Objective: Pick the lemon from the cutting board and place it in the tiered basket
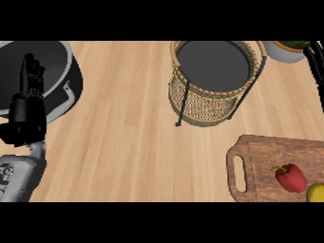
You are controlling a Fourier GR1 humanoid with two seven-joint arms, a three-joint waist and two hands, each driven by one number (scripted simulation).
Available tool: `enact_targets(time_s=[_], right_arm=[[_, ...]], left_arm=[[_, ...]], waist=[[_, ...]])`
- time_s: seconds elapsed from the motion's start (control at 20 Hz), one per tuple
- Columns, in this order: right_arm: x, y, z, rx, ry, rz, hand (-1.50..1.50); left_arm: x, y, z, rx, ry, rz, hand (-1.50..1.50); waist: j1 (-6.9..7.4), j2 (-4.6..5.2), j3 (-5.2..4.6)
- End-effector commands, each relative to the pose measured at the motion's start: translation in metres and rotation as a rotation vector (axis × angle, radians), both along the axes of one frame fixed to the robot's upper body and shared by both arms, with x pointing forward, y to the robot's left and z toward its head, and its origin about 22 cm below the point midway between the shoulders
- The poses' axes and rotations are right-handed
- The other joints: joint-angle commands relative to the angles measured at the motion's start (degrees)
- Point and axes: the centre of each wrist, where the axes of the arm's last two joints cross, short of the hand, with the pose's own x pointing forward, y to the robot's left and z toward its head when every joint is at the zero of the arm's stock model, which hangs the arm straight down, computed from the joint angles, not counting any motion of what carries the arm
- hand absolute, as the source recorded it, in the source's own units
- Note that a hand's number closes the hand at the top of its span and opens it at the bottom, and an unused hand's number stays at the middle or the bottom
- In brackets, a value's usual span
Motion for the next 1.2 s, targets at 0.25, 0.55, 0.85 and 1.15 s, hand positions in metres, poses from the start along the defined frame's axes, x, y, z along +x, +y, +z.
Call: enact_targets(time_s=[0.25, 0.55, 0.85, 1.15], right_arm=[[-0.037, -0.076, -0.086, 0.246, 0.318, -0.804, -1.5], [-0.034, -0.027, -0.122, 0.257, 0.234, -1.106, -1.5], [-0.05, -0.03, -0.09, -0.054, 0.286, -1.139, -1.5], [-0.099, -0.073, -0.123, -0.439, 0.768, -1.106, -1.5]], left_arm=[[-0.031, -0.024, -0.056, -0.075, 0.315, -0.261, 0.0], [-0.049, -0.032, -0.082, -0.143, 0.432, -0.437, 0.0], [-0.041, -0.035, -0.07, -0.125, 0.443, -0.447, 0.0], [-0.043, -0.029, -0.075, -0.121, 0.431, -0.442, 0.0]], waist=[[-6.34, 0.62, -0.13], [-2.62, -0.29, -0.18], [-3.03, -0.8, -0.45], [-2.92, -0.25, -1.22]])
